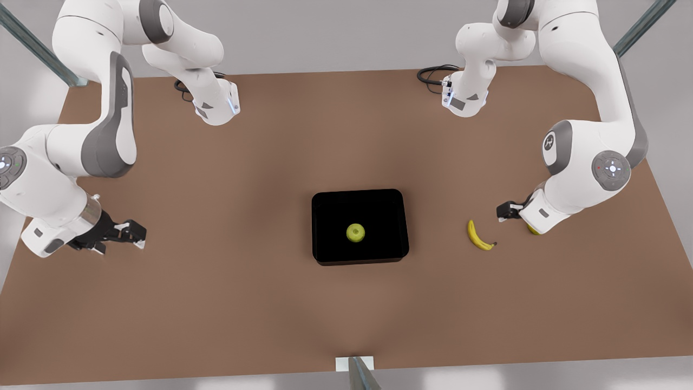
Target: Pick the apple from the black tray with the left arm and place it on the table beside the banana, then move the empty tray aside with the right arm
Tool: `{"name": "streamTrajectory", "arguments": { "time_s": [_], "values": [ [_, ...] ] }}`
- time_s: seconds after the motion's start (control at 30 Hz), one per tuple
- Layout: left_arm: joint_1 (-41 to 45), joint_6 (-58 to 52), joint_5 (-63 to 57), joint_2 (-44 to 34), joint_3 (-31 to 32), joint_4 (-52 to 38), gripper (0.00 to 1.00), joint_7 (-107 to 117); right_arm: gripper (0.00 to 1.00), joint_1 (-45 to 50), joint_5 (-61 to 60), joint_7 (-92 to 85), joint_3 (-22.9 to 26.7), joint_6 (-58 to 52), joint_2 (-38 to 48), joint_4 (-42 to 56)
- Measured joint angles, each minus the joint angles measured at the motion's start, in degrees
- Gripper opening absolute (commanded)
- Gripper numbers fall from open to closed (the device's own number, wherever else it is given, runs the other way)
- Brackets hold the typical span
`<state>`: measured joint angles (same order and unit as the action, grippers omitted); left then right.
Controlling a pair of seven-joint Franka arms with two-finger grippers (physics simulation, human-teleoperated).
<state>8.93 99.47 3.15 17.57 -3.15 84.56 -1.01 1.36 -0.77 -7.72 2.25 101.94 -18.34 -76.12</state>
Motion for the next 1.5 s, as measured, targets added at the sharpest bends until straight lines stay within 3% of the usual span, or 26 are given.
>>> {"name": "streamTrajectory", "arguments": {
  "time_s": [0.23, 0.37, 0.67, 0.9, 1.1, 1.5],
  "values": [
    [4.79, 2.93, 2.89, 0.00, 0.22, -1.95, 1.00, 0.15, 1.00, 0.34, -0.05, -0.41, -0.12, 2.47, -7.78, 0.26],
    [19.89, 2.40, 1.67, 0.39, 0.56, -4.09, 1.00, 3.65, 1.00, 0.21, -0.03, -0.61, 0.27, 1.25, -1.52, 0.42],
    [32.51, 10.32, 0.64, 20.79, 2.26, -13.67, 1.00, 21.23, 1.00, 0.49, -0.14, -0.90, -0.14, -0.13, -1.71, 0.42],
    [32.85, 18.20, -2.29, 28.76, 2.16, -15.27, 1.00, 32.75, 1.00, 0.49, -0.12, -1.03, -0.15, -0.31, -2.11, 0.42],
    [34.23, 22.63, -5.52, 29.37, 2.27, -9.91, 1.00, 39.09, 1.00, 0.55, -0.11, -1.10, -0.15, -0.31, -2.66, 0.42],
    [33.52, 26.87, -6.68, 33.31, 2.02, -9.69, 1.00, 45.33, 1.00, 0.52, 0.02, -1.21, -0.15, -0.26, -2.91, 0.42]
  ]
}}
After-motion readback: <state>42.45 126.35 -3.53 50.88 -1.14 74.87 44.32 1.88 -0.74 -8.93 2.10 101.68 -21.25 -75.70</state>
